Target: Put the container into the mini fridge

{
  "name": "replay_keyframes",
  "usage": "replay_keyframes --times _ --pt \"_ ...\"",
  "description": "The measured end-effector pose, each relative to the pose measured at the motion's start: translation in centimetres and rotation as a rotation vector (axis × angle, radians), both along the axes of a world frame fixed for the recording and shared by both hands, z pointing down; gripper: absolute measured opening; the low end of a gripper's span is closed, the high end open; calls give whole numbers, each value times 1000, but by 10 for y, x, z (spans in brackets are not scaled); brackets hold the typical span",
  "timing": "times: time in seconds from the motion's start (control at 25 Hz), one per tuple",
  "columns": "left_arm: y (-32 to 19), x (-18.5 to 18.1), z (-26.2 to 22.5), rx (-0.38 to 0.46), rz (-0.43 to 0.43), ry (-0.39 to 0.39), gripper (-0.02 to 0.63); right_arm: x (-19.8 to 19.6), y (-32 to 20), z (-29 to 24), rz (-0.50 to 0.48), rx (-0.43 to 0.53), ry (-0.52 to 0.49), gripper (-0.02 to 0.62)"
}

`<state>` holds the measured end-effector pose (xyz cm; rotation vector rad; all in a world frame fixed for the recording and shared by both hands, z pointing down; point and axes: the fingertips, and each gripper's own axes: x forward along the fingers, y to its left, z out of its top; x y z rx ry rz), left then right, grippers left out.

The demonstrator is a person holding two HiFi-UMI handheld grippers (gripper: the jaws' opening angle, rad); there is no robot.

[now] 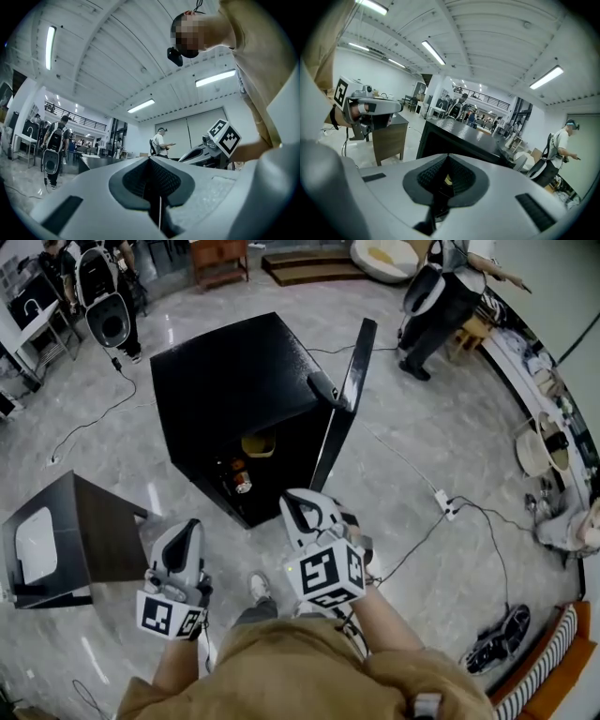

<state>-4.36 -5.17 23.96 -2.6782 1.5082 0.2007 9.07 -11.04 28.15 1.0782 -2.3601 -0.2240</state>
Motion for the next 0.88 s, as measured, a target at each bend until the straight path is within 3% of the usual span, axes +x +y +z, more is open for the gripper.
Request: replay_keyframes --times 0.56,0.88 --pt "15 4 -35 52 16 -24 2 32 22 -66 50 74 -149 2" --pt "19 -8 -46 74 -11 -17 2 48 44 -90 87 70 -256 2"
